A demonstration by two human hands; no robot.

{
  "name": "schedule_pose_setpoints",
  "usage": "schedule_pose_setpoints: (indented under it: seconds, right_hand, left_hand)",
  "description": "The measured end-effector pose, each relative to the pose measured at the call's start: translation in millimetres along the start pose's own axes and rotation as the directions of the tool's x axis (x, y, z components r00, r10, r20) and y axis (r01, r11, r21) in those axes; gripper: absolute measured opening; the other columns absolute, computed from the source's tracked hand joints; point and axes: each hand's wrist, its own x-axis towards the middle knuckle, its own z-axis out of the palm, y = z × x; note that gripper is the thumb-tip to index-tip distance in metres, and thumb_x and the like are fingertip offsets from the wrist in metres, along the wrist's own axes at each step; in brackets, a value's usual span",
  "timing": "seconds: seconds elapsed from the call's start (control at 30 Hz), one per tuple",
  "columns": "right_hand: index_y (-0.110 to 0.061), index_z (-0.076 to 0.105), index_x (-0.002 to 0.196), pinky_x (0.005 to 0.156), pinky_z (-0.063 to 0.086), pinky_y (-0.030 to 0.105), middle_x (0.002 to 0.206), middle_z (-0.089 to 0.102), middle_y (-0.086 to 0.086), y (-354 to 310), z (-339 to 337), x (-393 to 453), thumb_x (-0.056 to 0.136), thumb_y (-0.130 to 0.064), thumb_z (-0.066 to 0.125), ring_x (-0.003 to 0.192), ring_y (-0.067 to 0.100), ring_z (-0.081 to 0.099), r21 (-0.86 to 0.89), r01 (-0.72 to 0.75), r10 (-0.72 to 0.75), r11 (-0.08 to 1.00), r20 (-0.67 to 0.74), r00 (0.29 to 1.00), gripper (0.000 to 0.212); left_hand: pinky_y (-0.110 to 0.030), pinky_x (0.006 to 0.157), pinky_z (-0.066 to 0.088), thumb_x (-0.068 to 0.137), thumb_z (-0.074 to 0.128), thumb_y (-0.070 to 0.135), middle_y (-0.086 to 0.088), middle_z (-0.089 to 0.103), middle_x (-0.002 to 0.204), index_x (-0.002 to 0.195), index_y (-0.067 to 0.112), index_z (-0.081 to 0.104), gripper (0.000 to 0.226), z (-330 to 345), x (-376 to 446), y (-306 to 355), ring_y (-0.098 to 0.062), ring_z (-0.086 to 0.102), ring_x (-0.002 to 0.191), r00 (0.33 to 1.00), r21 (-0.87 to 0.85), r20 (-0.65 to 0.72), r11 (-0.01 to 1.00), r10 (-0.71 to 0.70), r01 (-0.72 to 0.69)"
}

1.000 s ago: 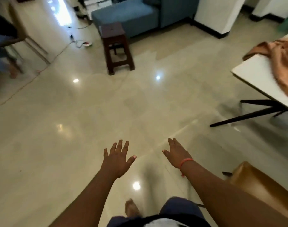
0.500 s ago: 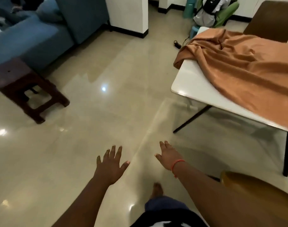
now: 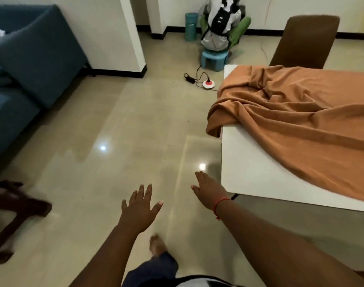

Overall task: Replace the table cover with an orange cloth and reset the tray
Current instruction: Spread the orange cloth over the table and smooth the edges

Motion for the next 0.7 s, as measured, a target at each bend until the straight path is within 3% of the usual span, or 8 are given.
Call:
schedule_pose_setpoints:
  seconds: [0.2, 0.3, 0.5, 0.6, 0.7]
  right_hand:
    - [-0.013, 0.035, 0.148, 0.108, 0.041, 0.042, 0.151, 0.043, 0.009, -40, -67, 98, 0.101, -0.035, 0.045, 0.135, 0.026, 0.045, 0.103, -0.072, 0.095, 0.992, -0.245, 0.965, 0.053]
    - [-0.014, 0.043, 0.143, 0.105, 0.039, 0.043, 0.144, 0.051, 0.005, -41, -104, 142, 0.099, -0.036, 0.048, 0.126, 0.025, 0.053, -0.006, -0.125, 0.113, 0.992, -0.380, 0.918, 0.050]
    - [-0.014, 0.061, 0.120, 0.083, 0.051, 0.044, 0.111, 0.064, 0.008, 8, -174, 253, 0.092, -0.027, 0.052, 0.097, 0.029, 0.061, 0.022, -0.157, 0.143, 0.987, -0.554, 0.820, 0.032]
    - [-0.016, 0.065, 0.107, 0.073, 0.052, 0.041, 0.097, 0.065, 0.006, 40, -221, 299, 0.088, -0.017, 0.056, 0.082, 0.026, 0.060, 0.043, -0.188, 0.171, 0.981, -0.641, 0.748, 0.021]
    - [-0.011, 0.064, 0.098, 0.072, 0.054, 0.043, 0.092, 0.063, 0.010, 69, -270, 335, 0.087, -0.013, 0.060, 0.079, 0.030, 0.059, 0.043, -0.234, 0.205, 0.971, -0.652, 0.730, 0.012]
  left_hand:
    - [-0.056, 0.119, 0.008, 0.092, 0.018, 0.071, -0.001, -0.009, 0.165, 0.154, 0.032, -0.010, 0.078, -108, 142, -8, -0.025, 0.002, 0.152, 0.986, 0.141, 0.014, 0.976, 0.166, -0.167]
    - [-0.056, 0.119, 0.008, 0.092, 0.018, 0.071, 0.000, -0.009, 0.165, 0.155, 0.032, -0.010, 0.078, -150, 208, 17, -0.025, 0.002, 0.151, 0.967, 0.151, 0.001, 0.956, 0.256, -0.253]
    - [-0.052, 0.119, 0.011, 0.095, 0.022, 0.067, 0.000, -0.005, 0.165, 0.156, 0.031, -0.007, 0.076, -200, 334, 82, -0.024, 0.006, 0.151, 0.932, 0.142, 0.033, 0.921, 0.362, -0.363]
    - [-0.048, 0.120, 0.015, 0.097, 0.025, 0.062, 0.000, 0.003, 0.165, 0.157, 0.027, 0.003, 0.073, -222, 388, 106, -0.021, 0.010, 0.151, 0.931, 0.158, 0.105, 0.919, 0.348, -0.361]
    - [-0.042, 0.119, 0.022, 0.099, 0.030, 0.057, -0.002, 0.016, 0.163, 0.155, 0.023, 0.021, 0.066, -253, 442, 136, -0.020, 0.020, 0.149, 0.917, 0.214, 0.133, 0.893, 0.375, -0.396]
